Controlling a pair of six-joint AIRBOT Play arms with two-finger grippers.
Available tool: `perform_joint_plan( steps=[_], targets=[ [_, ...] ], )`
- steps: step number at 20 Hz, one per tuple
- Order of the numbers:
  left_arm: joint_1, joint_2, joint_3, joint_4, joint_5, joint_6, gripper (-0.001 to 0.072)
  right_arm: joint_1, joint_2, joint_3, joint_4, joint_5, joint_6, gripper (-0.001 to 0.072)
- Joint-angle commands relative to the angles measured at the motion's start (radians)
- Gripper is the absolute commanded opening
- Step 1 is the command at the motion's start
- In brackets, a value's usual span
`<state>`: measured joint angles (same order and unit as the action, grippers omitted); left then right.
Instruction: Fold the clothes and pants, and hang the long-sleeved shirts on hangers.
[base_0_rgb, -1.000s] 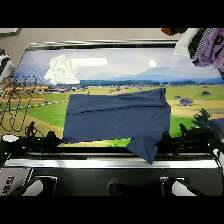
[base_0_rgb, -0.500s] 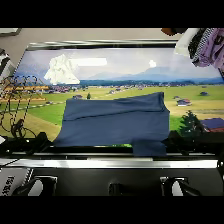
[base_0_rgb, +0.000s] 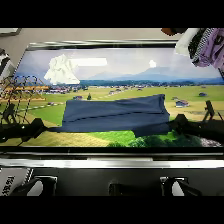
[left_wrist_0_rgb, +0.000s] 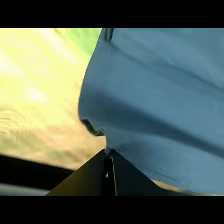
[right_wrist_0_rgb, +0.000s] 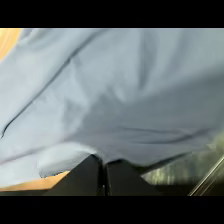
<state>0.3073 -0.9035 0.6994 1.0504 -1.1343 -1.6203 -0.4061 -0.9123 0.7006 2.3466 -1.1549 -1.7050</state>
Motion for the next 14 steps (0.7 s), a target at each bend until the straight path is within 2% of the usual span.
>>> perform_joint_plan(
  steps=[1,4,11,14],
  targets=[
    [-0.097,-0.139,0.064,0.001,0.146,-0.004,0.0011,0.13,-0.23,0.132,-0.025,0.144,-0.058,0.0029],
    [-0.141,-0.27,0.161,0.002,0.18,-0.003,0.0011,0.209,-0.385,0.274,-0.077,0.233,0.006,0.0028],
    [-0.155,-0.496,0.425,0.008,0.177,0.003,0.0011,0.239,-0.615,0.544,-0.134,0.233,0.117,0.0028],
    [-0.158,-0.583,0.533,0.009,0.157,0.004,0.0011,0.24,-0.672,0.595,-0.133,0.228,0.124,0.0028]
  ],
)
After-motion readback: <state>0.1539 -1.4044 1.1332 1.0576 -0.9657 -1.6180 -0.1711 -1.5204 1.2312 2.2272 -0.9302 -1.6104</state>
